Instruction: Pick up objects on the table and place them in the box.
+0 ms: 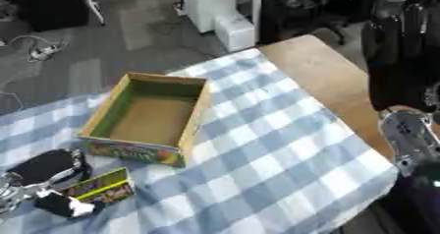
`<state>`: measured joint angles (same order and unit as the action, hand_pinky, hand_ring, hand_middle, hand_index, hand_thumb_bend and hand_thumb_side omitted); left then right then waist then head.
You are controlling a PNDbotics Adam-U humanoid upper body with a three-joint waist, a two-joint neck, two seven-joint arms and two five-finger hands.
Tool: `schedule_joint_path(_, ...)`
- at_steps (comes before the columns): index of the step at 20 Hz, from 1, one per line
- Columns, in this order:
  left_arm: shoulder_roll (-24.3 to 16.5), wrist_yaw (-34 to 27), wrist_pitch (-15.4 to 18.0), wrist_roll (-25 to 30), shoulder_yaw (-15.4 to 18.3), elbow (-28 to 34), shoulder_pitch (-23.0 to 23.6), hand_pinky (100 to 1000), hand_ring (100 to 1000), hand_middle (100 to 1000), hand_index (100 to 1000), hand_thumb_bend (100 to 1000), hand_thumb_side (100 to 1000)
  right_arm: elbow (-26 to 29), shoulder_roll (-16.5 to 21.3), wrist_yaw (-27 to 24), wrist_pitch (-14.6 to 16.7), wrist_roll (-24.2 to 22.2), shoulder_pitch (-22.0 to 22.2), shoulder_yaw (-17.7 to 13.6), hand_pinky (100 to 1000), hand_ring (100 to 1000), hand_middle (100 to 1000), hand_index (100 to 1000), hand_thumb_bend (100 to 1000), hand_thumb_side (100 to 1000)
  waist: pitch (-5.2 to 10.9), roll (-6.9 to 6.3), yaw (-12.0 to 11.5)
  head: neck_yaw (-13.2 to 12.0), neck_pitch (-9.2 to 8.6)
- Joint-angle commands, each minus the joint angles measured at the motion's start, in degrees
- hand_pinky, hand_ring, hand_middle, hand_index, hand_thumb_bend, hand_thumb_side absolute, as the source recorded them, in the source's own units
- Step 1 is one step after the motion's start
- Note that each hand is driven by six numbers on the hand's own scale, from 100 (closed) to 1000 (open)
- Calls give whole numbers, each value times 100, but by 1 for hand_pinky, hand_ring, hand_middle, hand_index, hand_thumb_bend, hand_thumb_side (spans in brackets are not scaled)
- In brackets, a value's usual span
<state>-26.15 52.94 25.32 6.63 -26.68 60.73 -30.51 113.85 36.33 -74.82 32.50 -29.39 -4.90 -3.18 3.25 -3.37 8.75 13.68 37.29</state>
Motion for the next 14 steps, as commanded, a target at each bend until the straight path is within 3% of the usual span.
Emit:
schedule_joint_path(1,-56,-223,38,164,3,-33,-30,100,100,100,270,100,746,74,150,-15,-4,11,-87,-59,334,279,254,420,100,856,25,41,8,61,-5)
schedule_joint_path(5,-86,-456,-17,306,-19,90,-44,100,100,100,258,100,732,74,151,-24,-16,8,-86,-59,334,279,254,420,100,855,27,41,10,61,-5)
schedule_joint_path(14,-176,-770,-175,-163,40,651,-123,100,100,100,243,100,714,74,152,-25,-17,14,-73,-65,334,279,254,421,100,856,37,42,6,54,3)
